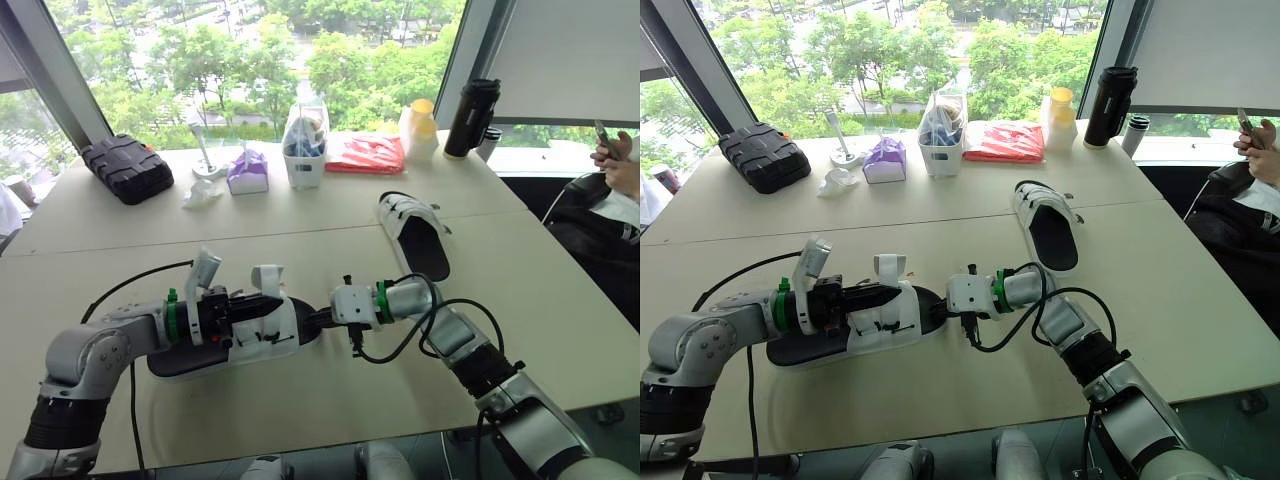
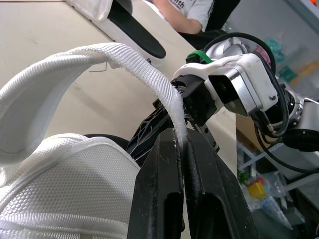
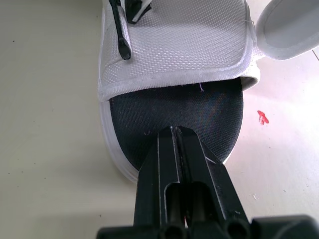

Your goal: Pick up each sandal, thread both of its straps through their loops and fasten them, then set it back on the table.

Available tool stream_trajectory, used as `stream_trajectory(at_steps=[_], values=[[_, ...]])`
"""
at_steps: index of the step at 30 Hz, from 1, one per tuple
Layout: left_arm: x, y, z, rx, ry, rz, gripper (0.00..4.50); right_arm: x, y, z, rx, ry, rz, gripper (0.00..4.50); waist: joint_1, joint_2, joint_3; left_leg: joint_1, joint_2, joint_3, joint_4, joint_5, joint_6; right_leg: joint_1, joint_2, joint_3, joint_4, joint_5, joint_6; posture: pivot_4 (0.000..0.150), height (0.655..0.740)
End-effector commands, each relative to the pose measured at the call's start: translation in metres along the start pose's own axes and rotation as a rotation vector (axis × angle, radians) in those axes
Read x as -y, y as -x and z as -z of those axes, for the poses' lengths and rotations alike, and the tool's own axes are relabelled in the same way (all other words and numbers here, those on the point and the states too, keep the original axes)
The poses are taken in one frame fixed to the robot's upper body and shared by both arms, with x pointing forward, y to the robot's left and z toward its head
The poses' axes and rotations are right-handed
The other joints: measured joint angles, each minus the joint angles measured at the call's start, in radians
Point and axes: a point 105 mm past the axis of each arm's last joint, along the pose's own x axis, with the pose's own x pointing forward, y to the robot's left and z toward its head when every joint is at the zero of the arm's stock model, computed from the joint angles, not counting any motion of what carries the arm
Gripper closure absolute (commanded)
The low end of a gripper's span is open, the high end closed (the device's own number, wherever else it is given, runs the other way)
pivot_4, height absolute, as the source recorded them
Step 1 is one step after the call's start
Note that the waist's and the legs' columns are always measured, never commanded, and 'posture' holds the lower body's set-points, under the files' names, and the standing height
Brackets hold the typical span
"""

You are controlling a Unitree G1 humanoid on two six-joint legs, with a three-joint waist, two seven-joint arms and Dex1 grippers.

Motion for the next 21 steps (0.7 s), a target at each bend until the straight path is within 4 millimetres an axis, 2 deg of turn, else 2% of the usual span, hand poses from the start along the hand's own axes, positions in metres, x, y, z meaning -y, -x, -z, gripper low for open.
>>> stream_trajectory(at_steps=[1, 13, 21], values=[[0.005, -0.001, -0.008, 0.007, -0.036, 0.018, 4.3, -0.001, -0.001, 0.004, -0.02, -0.008, -0.001, 4.5, 0.0, 0.0, 0.0, 0.0, 0.0, 0.0, 0.0, 0.0, 0.0, 0.0, 0.0, 0.0, 0.0, 0.0, 0.0, 0.15, 0.74], [0.006, 0.001, 0.007, -0.076, -0.06, 0.008, 4.3, 0.0, -0.001, 0.004, -0.02, -0.01, -0.002, 4.5, 0.0, 0.0, 0.0, 0.0, 0.0, 0.0, 0.0, 0.0, 0.0, 0.0, 0.0, 0.0, 0.0, 0.0, 0.0, 0.15, 0.74], [0.003, 0.0, 0.0, -0.038, -0.064, -0.007, 4.3, 0.0, -0.002, 0.003, -0.017, -0.011, -0.003, 4.5, 0.0, 0.0, 0.0, 0.0, 0.0, 0.0, 0.0, 0.0, 0.0, 0.0, 0.0, 0.0, 0.0, 0.0, 0.0, 0.15, 0.74]])
